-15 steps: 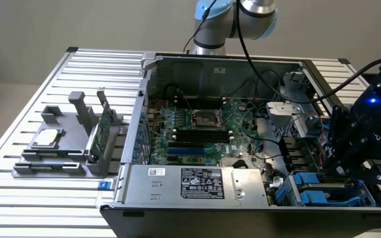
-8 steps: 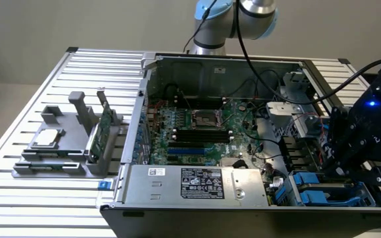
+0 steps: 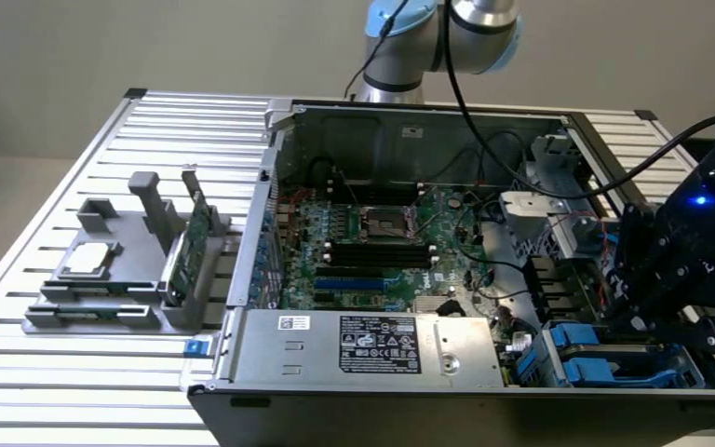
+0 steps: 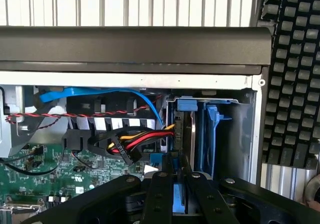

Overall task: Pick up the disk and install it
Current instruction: 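Insert the second disk wire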

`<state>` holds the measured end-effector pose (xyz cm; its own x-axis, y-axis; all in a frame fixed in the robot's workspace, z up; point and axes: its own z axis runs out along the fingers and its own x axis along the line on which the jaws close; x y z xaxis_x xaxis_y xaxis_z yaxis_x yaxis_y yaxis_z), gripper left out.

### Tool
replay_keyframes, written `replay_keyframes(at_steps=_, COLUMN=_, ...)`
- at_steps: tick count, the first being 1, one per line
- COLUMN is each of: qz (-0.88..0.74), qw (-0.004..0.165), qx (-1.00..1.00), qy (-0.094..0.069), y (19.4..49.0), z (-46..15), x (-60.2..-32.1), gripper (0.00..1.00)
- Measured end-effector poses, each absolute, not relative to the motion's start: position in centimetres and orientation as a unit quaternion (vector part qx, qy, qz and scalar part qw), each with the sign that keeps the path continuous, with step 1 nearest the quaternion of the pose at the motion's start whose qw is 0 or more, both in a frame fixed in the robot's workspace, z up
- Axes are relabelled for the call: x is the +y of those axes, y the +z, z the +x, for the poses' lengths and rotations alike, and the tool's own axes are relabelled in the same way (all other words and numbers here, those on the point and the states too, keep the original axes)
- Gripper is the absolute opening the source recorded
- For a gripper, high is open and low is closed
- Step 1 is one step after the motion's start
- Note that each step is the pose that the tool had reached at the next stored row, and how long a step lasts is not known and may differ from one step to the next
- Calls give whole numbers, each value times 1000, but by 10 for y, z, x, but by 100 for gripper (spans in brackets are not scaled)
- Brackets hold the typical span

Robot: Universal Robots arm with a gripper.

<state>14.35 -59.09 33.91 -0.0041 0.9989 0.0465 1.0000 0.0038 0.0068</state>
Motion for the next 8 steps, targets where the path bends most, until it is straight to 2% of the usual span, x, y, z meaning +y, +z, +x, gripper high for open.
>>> replay_keyframes(at_steps=8, qz=-705, qw=22, qx=-709, qy=-27, y=334, z=144, x=-594, gripper=16)
